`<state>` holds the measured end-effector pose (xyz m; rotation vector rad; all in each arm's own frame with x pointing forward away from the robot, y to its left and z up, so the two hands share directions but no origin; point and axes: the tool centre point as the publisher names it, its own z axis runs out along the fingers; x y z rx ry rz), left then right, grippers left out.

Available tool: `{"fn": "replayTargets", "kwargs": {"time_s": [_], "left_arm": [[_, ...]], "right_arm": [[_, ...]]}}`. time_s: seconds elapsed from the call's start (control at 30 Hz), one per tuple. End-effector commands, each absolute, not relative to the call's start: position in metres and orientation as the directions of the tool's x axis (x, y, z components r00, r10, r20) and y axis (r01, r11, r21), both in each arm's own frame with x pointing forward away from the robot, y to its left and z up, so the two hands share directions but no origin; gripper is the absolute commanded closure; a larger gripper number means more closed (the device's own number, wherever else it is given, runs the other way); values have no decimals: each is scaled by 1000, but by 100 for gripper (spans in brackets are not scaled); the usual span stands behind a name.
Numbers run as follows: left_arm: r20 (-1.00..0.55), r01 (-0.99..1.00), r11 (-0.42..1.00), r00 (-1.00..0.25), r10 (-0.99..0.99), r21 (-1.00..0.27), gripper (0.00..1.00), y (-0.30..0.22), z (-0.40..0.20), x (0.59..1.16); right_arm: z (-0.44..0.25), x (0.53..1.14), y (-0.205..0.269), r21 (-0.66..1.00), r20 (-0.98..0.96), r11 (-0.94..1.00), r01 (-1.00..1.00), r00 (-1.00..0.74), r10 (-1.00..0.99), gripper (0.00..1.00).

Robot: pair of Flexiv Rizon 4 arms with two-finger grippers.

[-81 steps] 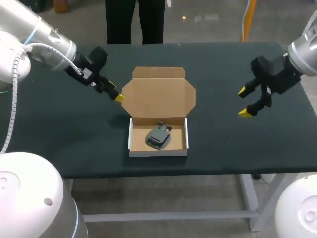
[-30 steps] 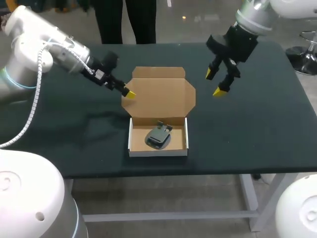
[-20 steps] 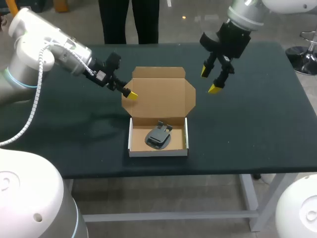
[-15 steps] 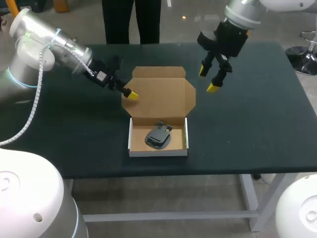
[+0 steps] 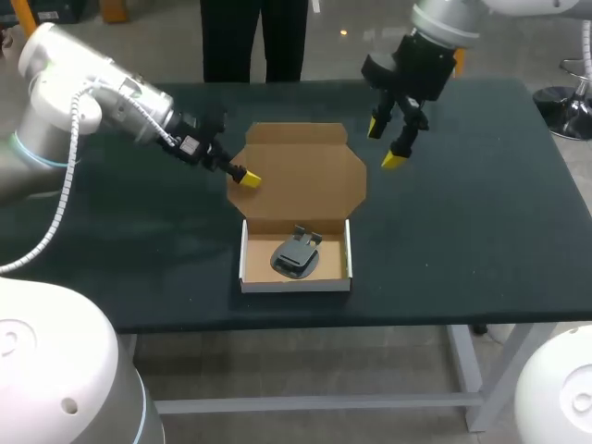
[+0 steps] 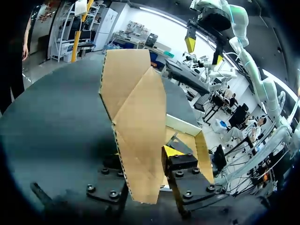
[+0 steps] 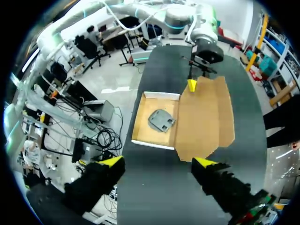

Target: Assemble the packaging by folding the flat box into shape, placing the metal phone stand inside, and closing the box properly

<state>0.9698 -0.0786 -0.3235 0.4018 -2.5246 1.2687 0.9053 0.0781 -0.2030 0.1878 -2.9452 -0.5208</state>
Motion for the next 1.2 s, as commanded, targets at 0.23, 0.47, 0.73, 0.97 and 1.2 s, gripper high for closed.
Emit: {"fn": "replayTargets", "kwargs": {"time_s": [0.23, 0.47, 0.73, 0.97, 1.2], "left_arm": [[349, -337, 565, -933, -90, -753, 76, -81, -322, 966], [333, -316, 567, -940, -78, -760, 78, -81, -320, 963], [325, -304, 552, -944, -62, -777, 78, -80, -320, 961], [321, -299, 544, -945, -57, -784, 91, -80, -321, 960], [308, -282, 539, -950, -43, -793, 100, -80, -321, 959]], "right_arm": [[-202, 904, 81, 337, 124, 936, -103, -981, -152, 0], [-203, 903, 82, 332, 130, 938, -103, -980, -153, 0], [-204, 902, 84, 328, 134, 939, -103, -979, -154, 0], [-205, 902, 85, 324, 138, 941, -101, -979, -153, 0], [-204, 901, 85, 321, 139, 942, -101, -979, -152, 0]]}}
